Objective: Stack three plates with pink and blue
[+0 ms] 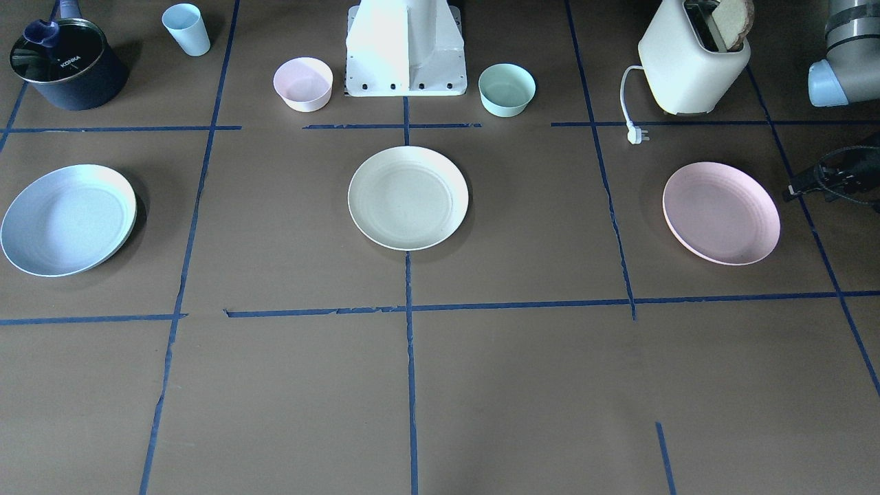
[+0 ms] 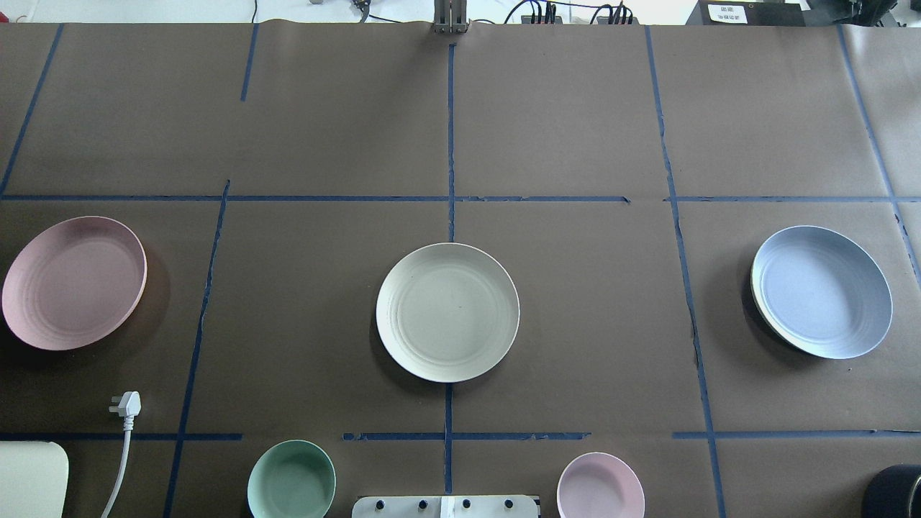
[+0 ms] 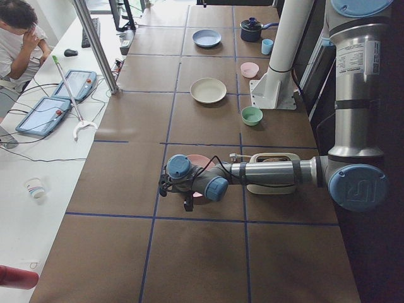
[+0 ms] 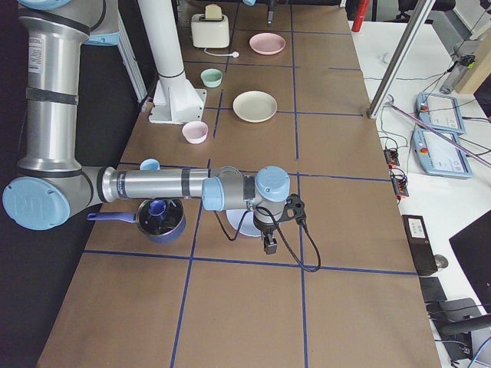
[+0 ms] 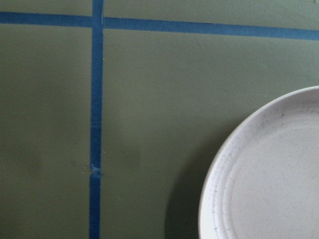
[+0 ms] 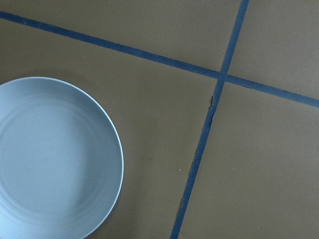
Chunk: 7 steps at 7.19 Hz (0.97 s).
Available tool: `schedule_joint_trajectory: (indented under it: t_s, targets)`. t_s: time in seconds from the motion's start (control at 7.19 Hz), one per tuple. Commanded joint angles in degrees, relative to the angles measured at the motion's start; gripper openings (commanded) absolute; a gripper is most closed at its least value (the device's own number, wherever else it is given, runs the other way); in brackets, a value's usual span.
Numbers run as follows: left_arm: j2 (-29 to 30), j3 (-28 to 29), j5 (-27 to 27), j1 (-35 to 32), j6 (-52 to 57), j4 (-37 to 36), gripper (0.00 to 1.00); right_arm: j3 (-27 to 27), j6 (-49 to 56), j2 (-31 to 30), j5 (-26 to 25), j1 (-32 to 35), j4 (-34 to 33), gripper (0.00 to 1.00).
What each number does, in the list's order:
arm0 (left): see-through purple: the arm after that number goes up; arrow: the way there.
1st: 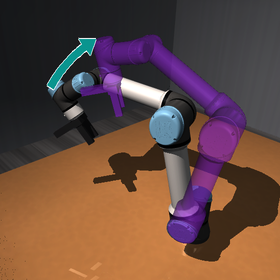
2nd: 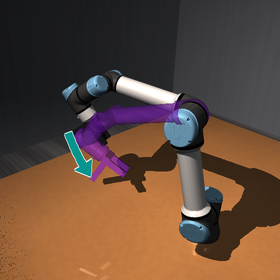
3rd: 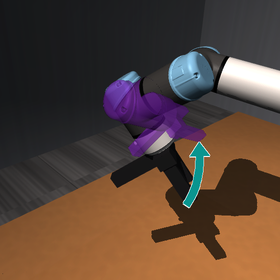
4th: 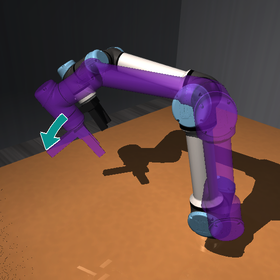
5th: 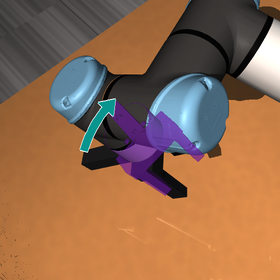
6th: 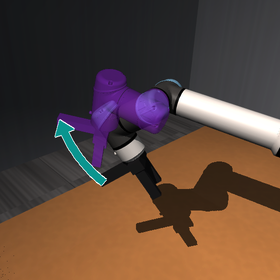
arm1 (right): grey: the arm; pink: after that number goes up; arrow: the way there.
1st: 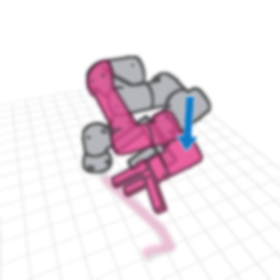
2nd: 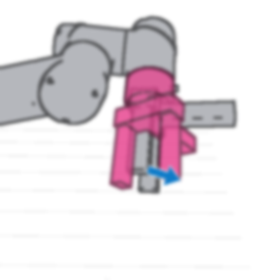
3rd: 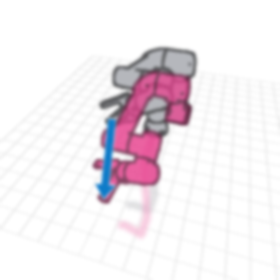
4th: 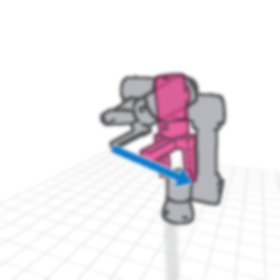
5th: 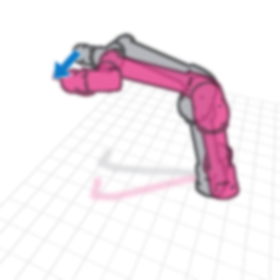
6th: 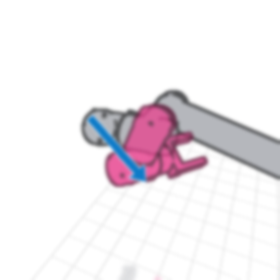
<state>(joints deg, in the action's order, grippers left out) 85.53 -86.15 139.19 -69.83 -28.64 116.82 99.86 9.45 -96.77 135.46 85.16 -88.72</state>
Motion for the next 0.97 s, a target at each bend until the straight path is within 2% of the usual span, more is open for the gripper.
schedule_joint_trajectory:
  t_s: [0.0, 0.7, 0.83]
  targets:
    - [1.5, 0.7, -0.1, 2.8, -1.0, 0.6, 1.00, 0.0, 0.0, -0.1, 0.2, -0.1, 2.4, 1.00]
    - [3.9, 4.9, -0.2, 4.5, -0.8, 0.8, 0.92, -0.1, -0.4, -0.5, 0.9, -0.1, 4.3, 1.00]
    - [3.9, 5.2, -0.2, 4.7, -0.8, 0.8, 0.83, -0.1, -0.5, -0.5, 1.0, -0.1, 4.3, 1.00]
